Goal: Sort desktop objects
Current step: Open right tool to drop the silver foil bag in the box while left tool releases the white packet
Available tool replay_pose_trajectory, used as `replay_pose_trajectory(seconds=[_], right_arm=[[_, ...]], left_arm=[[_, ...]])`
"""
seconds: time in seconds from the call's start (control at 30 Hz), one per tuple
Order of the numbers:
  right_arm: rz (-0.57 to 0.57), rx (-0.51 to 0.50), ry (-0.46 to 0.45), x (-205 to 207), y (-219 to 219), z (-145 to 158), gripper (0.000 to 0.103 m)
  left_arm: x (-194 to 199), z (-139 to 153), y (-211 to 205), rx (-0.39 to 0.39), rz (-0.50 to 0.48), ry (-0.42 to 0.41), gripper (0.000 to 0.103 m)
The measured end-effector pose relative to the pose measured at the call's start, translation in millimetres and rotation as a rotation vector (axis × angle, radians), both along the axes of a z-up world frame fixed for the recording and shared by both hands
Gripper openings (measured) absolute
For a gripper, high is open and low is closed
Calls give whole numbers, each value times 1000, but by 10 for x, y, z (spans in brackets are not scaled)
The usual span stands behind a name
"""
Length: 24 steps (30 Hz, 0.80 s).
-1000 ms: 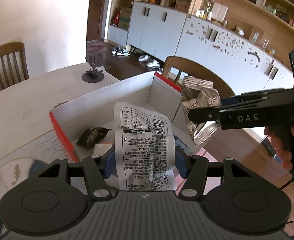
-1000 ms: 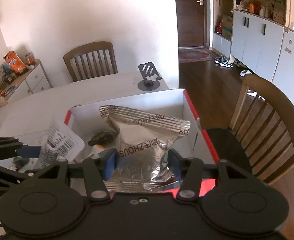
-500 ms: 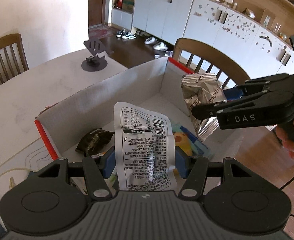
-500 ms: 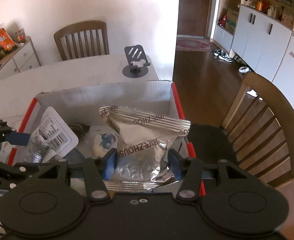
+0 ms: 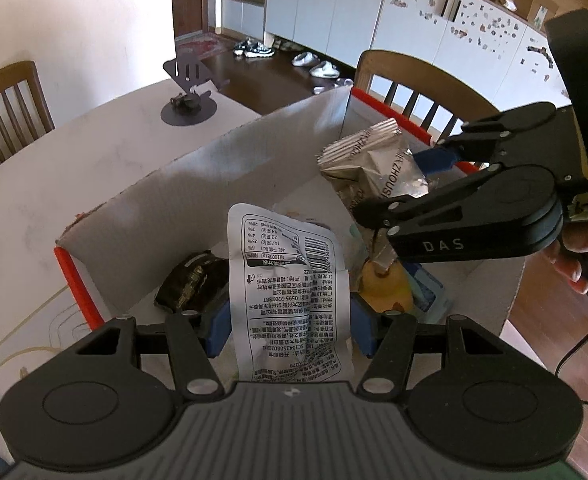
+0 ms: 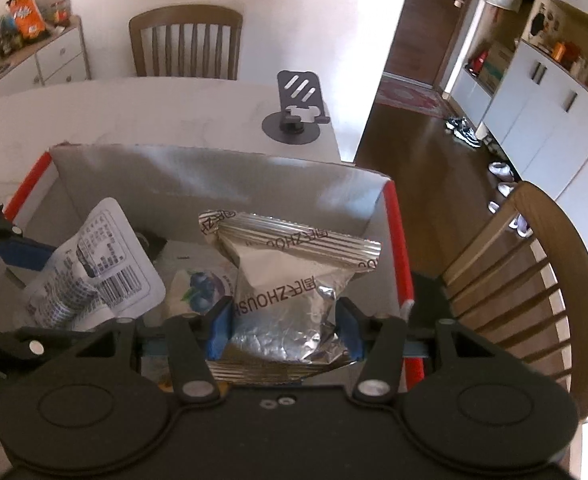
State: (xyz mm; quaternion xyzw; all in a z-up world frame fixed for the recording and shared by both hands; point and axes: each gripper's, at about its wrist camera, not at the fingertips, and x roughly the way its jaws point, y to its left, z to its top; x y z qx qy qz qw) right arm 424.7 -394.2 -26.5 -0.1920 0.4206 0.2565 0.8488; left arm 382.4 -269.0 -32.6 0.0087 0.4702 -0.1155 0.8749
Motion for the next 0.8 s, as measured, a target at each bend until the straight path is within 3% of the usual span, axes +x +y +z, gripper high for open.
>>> replay_pose_trajectory(seconds=[0.5,0.67,0.8], right_arm=[[44,23,32,180,43,-161,56],[28,28,28,216,1,-175,65],[22,43,20,218,-41,-132,66]], left_arm=[[81,-124,15,22,11,39,59],[76,-112,4,29,6,33,60],[69,-77,9,27,5,16,67]])
